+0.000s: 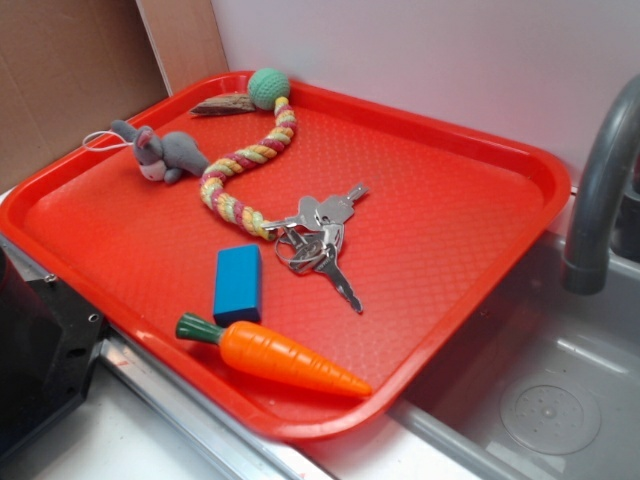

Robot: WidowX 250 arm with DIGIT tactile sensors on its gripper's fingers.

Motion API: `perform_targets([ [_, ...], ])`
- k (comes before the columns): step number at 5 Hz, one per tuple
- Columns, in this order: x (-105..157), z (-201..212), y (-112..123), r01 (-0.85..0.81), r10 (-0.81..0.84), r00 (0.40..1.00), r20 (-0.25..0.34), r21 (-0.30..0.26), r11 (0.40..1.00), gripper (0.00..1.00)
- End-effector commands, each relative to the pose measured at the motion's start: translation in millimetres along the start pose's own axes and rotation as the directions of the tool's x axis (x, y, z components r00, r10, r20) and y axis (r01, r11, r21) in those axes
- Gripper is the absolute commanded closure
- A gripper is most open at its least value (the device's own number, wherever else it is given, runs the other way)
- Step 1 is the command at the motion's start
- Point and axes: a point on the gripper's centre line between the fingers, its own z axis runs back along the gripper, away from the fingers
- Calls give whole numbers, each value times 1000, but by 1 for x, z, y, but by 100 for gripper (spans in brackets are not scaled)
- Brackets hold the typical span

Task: Grab the carrot.

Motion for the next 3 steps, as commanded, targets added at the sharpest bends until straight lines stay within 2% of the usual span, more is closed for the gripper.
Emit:
perform_targets([
  [1, 0, 0, 0, 0, 0, 1000, 0, 0, 1000, 0],
  [2, 34, -30, -50, 244, -244, 970, -2, -46, 969, 0],
  [3, 31, -66, -107, 482, -475, 868, 148, -16, 876, 0],
])
